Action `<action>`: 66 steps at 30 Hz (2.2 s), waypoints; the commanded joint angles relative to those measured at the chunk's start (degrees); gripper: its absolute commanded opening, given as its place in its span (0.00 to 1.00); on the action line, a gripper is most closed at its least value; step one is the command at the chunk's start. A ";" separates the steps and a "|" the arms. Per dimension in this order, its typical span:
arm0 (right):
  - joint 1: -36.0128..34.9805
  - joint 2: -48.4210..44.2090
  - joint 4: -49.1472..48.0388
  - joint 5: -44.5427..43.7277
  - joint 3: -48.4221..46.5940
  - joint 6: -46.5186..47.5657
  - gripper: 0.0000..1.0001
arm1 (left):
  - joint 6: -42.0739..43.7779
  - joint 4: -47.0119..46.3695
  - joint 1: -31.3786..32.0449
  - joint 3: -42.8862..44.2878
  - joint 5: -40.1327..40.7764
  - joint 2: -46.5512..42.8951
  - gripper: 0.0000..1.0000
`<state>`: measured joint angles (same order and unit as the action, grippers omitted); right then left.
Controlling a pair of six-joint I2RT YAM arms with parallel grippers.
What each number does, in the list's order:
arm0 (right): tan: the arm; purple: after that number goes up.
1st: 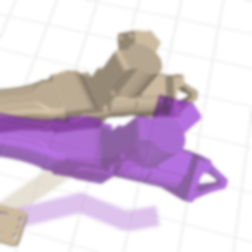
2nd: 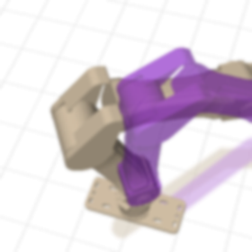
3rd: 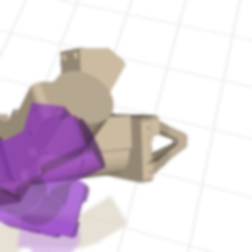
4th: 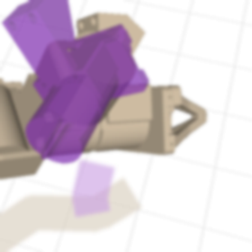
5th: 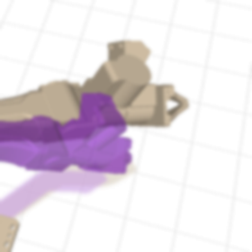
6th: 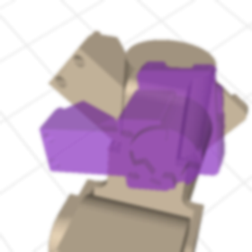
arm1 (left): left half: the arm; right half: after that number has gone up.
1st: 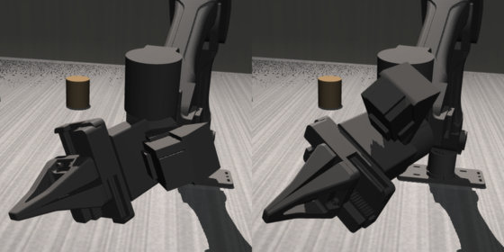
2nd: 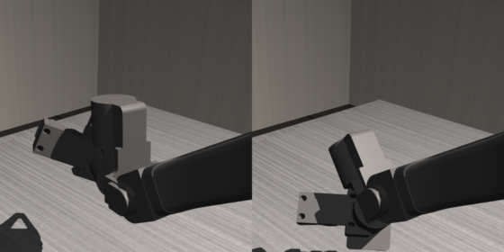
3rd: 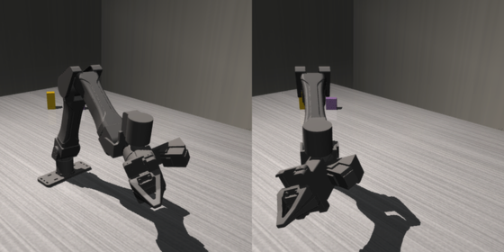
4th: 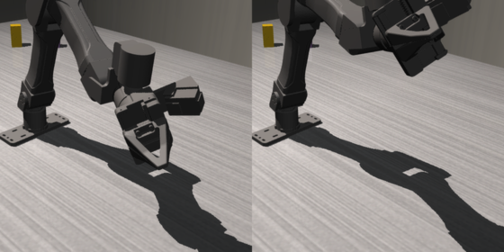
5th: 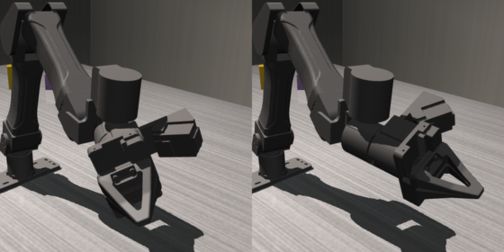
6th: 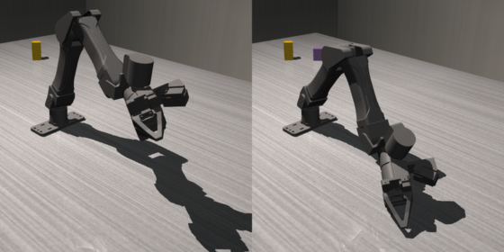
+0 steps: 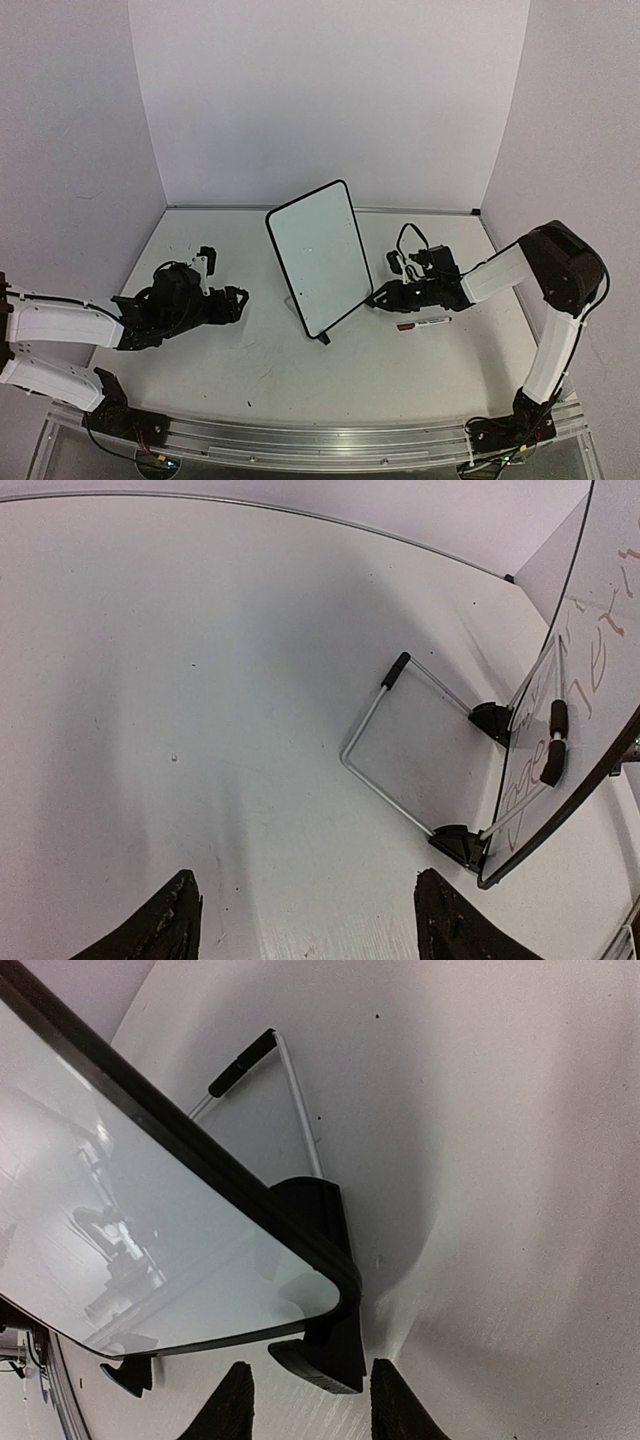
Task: Write a sentence on the whiteboard
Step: Move the whiteboard to the center of the board.
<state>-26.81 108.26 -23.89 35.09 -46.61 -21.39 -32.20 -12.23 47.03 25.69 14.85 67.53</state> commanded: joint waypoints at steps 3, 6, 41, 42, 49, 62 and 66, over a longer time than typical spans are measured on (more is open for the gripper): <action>-0.73 0.84 -2.11 1.50 -1.23 -0.02 0.33 | -1.93 -0.73 -0.27 0.53 1.49 0.42 0.72; -0.98 0.37 -2.12 1.74 -0.71 -0.04 0.30 | -2.00 -0.31 -0.26 0.40 1.60 0.42 0.72; -13.39 -4.66 -8.46 -7.00 6.53 -8.69 0.29 | -4.00 4.99 -1.12 0.46 2.77 0.01 0.77; -13.72 -5.15 -8.54 -7.45 6.79 -9.06 0.29 | -4.05 5.27 -1.21 0.53 2.74 0.04 0.77; -14.14 -15.74 3.04 -19.84 9.02 -13.10 0.47 | -3.65 11.28 -2.98 4.02 1.04 -1.13 0.81; -6.45 -33.64 46.69 -42.10 6.45 -29.71 0.71 | 7.32 42.71 -16.57 26.36 -14.56 -1.00 0.93; -4.48 -34.60 49.20 -43.95 6.70 -34.39 0.73 | 16.10 51.61 -18.89 37.68 -16.59 2.37 0.96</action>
<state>-32.61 75.61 16.50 -3.49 -38.50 -48.43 -26.35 27.86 29.99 52.22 1.73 67.58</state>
